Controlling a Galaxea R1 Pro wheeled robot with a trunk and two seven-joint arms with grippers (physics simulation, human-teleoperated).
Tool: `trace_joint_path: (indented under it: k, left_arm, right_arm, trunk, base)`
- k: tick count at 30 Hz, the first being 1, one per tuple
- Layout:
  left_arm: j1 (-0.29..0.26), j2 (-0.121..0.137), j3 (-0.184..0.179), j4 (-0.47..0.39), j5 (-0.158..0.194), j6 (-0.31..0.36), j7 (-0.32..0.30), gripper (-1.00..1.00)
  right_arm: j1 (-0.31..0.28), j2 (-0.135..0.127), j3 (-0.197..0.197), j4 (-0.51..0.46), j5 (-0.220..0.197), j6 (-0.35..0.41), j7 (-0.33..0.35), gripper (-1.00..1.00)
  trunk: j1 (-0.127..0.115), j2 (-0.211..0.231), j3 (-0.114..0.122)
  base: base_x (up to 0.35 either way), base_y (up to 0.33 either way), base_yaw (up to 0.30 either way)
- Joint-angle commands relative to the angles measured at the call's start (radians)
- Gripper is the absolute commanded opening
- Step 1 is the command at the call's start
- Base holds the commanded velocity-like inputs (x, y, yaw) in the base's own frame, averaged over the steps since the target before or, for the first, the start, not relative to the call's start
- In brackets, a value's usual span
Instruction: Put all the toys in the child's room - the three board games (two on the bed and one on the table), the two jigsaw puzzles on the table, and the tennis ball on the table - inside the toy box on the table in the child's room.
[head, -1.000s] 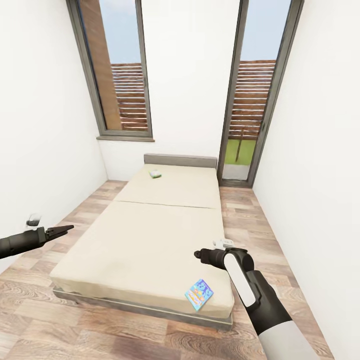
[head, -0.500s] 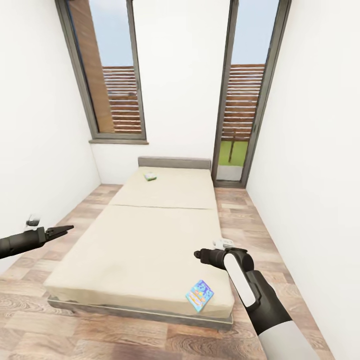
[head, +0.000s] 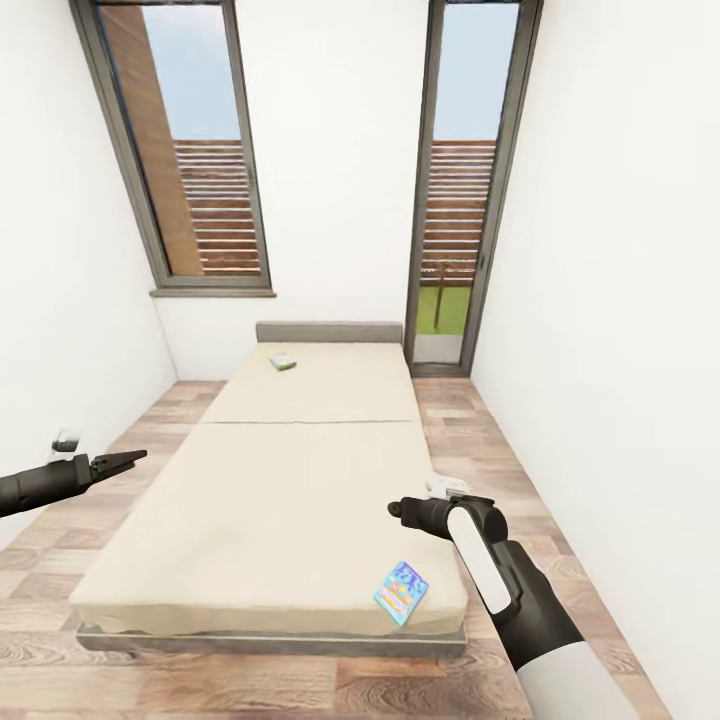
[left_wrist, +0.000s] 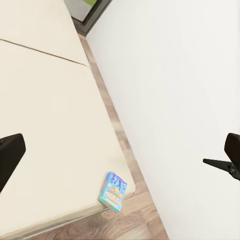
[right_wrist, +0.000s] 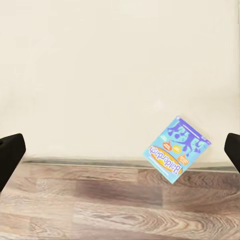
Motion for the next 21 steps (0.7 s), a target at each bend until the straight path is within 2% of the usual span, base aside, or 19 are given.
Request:
trace_joint_path:
  k: [1,13,21]
  left_arm:
    - [-0.001,0.0,0.001,0.0,0.0,0.01,-0.004,1.0]
    - [0.0,0.001,0.002,0.0,0.0,0.015,-0.004,1.0]
    - [-0.001,0.001,0.002,0.0,-0.001,0.018,-0.005,1.0]
  right_arm:
    - [-0.001,0.0,0.001,-0.001,-0.01,0.002,-0.01,1.0]
    - [-0.001,0.0,0.001,-0.001,-0.01,0.002,-0.01,1.0]
    - [-0.001,0.0,0.001,0.0,-0.01,0.002,-0.01,1.0]
  trunk:
    - [0.0,-0.001,0.0]
    - [0.0,-0.001,0.016]
    - [0.0,-0.001,0.023]
  base:
    - [0.0,0.106,-0.177]
    - [0.0,0.033,-0.166]
    - [0.0,0.004,-0.078]
